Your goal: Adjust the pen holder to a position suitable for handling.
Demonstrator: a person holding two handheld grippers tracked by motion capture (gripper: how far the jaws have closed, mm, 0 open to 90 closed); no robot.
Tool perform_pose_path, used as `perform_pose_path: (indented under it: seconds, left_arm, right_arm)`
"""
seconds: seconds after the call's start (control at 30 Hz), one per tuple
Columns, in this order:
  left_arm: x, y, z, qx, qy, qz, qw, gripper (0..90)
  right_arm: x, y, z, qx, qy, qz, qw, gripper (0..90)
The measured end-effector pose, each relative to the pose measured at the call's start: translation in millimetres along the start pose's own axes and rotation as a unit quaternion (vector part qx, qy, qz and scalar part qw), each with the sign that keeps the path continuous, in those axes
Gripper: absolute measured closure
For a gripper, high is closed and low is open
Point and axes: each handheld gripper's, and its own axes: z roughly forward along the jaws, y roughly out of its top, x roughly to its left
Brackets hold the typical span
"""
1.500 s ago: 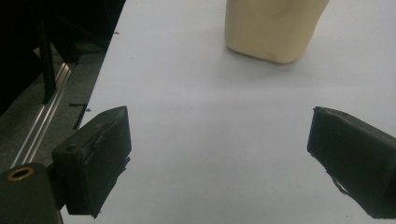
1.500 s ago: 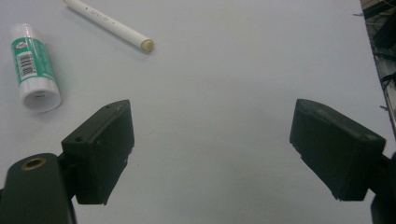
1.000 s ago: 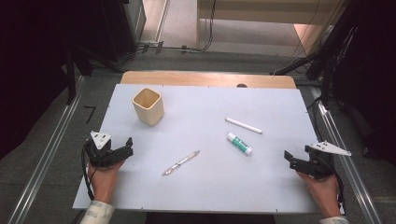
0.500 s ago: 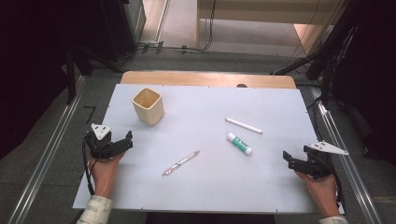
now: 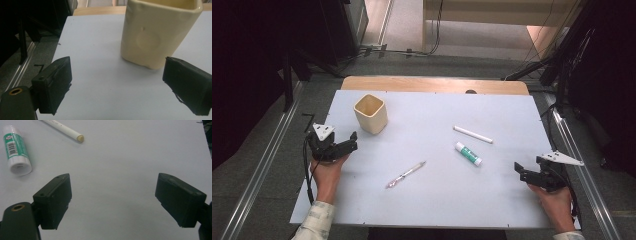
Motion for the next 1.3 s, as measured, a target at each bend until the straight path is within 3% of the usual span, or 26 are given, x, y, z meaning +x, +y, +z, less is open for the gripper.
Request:
perform_pose_path:
  seconds: [0.1, 0.87, 1.13, 1.3]
  left_arm:
    - [-0.2, 4.0, 2.4, -0.002, -0.005, -0.008, 1.0000, 9.6]
    - [-1.0, 23.9, 19.3, -0.004, -0.017, -0.006, 0.9998, 13.4]
    - [1.5, 29.0, 22.2, -0.009, -0.023, -0.015, 0.9996, 15.3]
    - [1.9, 32.8, 27.0, 0.002, -0.034, -0.007, 0.9994, 17.9]
  right_arm:
    - [0.3, -0.1, 0.2, 0.001, 0.001, 0.000, 1.0000, 12.4]
    - [0.5, -0.2, 1.5, 0.004, 0.002, 0.002, 1.0000, 12.4]
    - [0.1, 0.2, 1.6, 0.005, 0.003, 0.004, 1.0000, 12.4]
    - [1.0, 0.6, 1.7, 0.003, 0.003, 0.002, 1.0000, 12.4]
